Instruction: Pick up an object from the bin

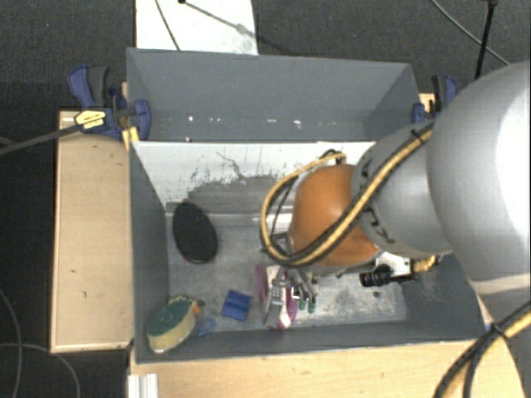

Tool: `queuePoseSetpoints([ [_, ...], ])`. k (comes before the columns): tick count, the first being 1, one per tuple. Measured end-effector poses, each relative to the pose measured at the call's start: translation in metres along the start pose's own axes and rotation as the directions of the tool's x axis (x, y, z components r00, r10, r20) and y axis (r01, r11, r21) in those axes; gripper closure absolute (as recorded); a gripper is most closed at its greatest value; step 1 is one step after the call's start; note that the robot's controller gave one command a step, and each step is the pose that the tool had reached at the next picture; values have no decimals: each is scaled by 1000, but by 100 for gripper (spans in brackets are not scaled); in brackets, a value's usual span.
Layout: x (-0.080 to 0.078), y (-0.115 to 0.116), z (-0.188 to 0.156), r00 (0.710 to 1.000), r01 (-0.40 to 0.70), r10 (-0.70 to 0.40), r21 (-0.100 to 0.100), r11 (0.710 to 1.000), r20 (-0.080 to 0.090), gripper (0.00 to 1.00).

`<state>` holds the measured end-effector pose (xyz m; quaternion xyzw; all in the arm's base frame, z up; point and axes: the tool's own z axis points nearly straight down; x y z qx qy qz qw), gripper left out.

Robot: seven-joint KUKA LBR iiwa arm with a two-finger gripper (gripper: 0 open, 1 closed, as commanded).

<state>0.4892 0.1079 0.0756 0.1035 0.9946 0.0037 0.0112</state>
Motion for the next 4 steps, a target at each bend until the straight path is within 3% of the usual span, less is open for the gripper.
queuePoseSetpoints([
  [1,2,0,2,1000,-3,3,5,1000,-13,100],
  [2,4,0,-44,887,462,-462,-2,887,-18,100],
  [3,-14,4,-174,887,462,-462,-1,887,-11,100],
  [4,-16,16,-93,935,354,-354,1,935,-27,100],
])
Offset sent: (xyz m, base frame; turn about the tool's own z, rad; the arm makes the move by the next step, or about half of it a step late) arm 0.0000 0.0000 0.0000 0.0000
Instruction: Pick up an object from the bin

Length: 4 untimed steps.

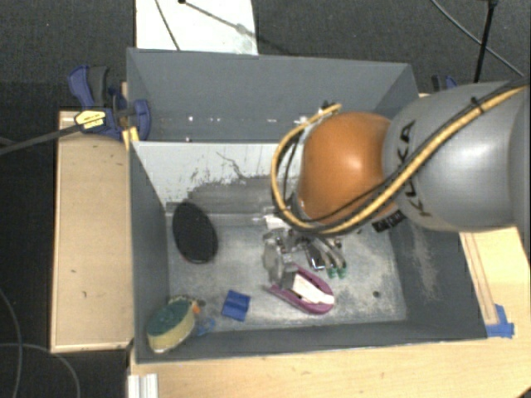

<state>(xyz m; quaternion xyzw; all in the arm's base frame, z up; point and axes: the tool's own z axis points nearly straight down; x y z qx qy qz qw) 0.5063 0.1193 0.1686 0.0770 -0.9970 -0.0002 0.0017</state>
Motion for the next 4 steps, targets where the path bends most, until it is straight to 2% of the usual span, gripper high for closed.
queuePoseSetpoints([
  [1,-1,0,-3,1000,-3,3,0,1000,6,0],
  [2,4,75,18,1000,22,-22,-3,1000,1,0],
  [3,-20,127,71,999,-47,47,-3,999,5,0],
  [4,16,85,56,981,-195,195,0,981,3,0],
])
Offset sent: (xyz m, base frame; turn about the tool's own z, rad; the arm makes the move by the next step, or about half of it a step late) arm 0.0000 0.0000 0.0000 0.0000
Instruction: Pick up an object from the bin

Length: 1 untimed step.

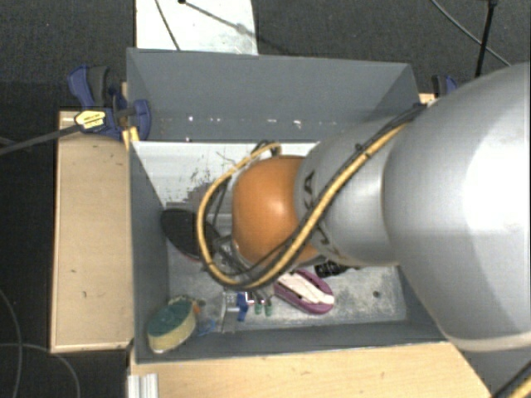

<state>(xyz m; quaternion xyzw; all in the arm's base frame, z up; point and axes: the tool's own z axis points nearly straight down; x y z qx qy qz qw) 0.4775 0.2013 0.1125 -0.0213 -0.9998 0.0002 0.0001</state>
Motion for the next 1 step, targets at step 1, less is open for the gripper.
queuePoseSetpoints([
  [1,2,47,43,997,-82,82,0,997,0,0],
])
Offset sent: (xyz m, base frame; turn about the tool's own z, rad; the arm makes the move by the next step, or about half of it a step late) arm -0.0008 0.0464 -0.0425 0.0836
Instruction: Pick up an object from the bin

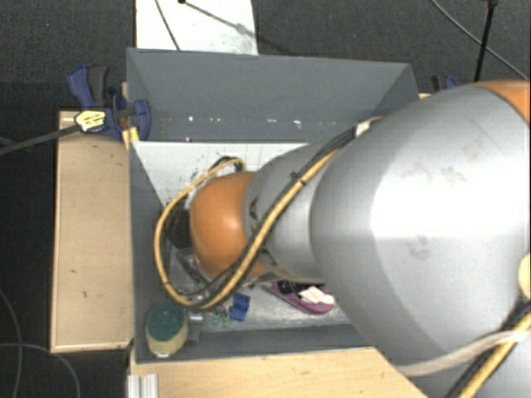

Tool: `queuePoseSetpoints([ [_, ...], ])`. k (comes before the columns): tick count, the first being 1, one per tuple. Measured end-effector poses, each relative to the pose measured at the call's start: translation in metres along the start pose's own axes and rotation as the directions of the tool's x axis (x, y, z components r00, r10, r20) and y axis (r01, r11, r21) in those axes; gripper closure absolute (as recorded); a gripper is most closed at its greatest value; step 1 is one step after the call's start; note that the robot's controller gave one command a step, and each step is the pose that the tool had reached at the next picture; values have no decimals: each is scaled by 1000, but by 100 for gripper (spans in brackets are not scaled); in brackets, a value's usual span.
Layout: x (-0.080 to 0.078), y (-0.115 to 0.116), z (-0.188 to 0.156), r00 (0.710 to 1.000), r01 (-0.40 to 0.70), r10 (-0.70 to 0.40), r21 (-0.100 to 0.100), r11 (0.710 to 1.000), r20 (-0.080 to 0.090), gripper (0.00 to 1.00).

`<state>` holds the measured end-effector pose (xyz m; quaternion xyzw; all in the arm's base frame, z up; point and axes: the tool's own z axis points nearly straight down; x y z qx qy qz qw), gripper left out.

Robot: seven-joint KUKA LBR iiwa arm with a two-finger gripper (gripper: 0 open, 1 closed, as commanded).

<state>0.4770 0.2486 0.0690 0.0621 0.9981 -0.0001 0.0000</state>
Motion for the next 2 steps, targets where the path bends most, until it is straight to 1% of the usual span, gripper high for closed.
queuePoseSetpoints([
  [1,0,-2,-1,1000,-4,4,1,1000,0,100],
  [2,-38,-44,-168,1000,-24,24,-5,1000,9,100],
])
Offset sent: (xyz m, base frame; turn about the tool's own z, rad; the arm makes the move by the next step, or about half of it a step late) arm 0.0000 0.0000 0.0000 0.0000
